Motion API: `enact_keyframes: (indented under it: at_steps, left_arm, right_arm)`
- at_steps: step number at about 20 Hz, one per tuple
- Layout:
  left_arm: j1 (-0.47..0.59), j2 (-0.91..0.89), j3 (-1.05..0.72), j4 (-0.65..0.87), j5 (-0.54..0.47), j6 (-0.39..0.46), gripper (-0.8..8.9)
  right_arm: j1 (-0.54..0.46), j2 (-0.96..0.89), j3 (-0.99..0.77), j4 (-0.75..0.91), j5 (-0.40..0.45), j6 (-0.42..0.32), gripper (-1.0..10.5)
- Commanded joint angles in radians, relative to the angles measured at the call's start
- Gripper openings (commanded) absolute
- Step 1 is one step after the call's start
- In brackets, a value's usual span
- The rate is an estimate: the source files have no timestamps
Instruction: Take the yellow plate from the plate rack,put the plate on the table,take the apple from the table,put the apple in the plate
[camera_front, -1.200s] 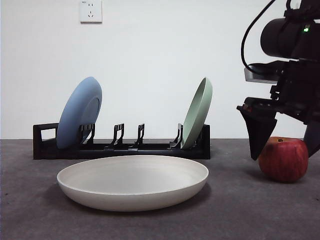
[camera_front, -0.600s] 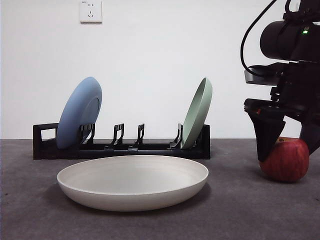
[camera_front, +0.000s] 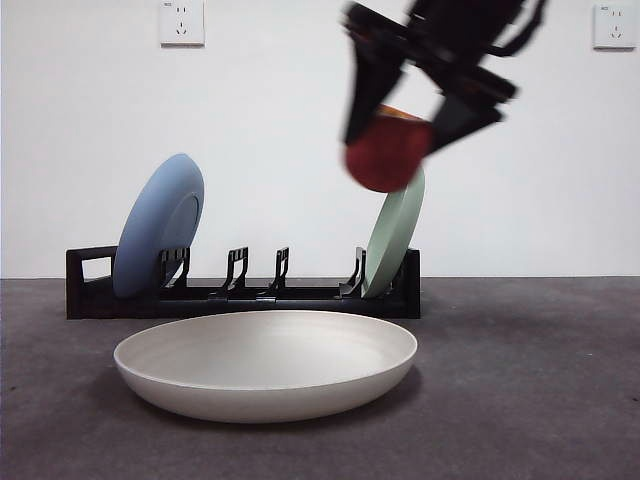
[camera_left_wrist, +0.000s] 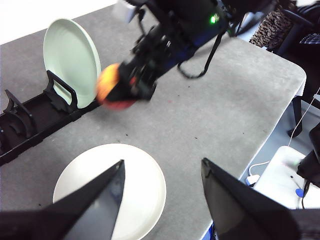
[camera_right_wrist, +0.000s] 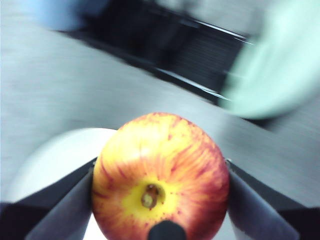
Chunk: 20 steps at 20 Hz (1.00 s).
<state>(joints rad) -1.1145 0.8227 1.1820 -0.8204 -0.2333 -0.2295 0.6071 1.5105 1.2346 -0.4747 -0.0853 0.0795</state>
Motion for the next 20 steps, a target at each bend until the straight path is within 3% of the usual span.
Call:
enact_keyframes:
  at_steps: [1, 7, 17, 20]
  left_arm:
    - [0.003, -0.003, -0.001, -0.001, -0.003, -0.002, 2.51]
    - [0.003, -0.003, -0.001, -0.002, -0.002, -0.002, 2.52]
    - [0.003, -0.003, -0.001, -0.002, -0.003, -0.002, 2.51]
    - [0.003, -0.002, -0.001, -0.003, -0.003, -0.002, 2.51]
  right_arm:
    - [0.054, 0.050, 0.002, 0.014, 0.000, 0.024, -0.1]
    - [0.154, 0.214, 0.002, 0.015, 0.008, 0.026, -0.1]
    - [0.199, 0.357, 0.002, -0.008, 0.052, 0.024, -0.1]
    - [0.200, 0.357, 0.002, -0.020, 0.048, 0.023, 0.4]
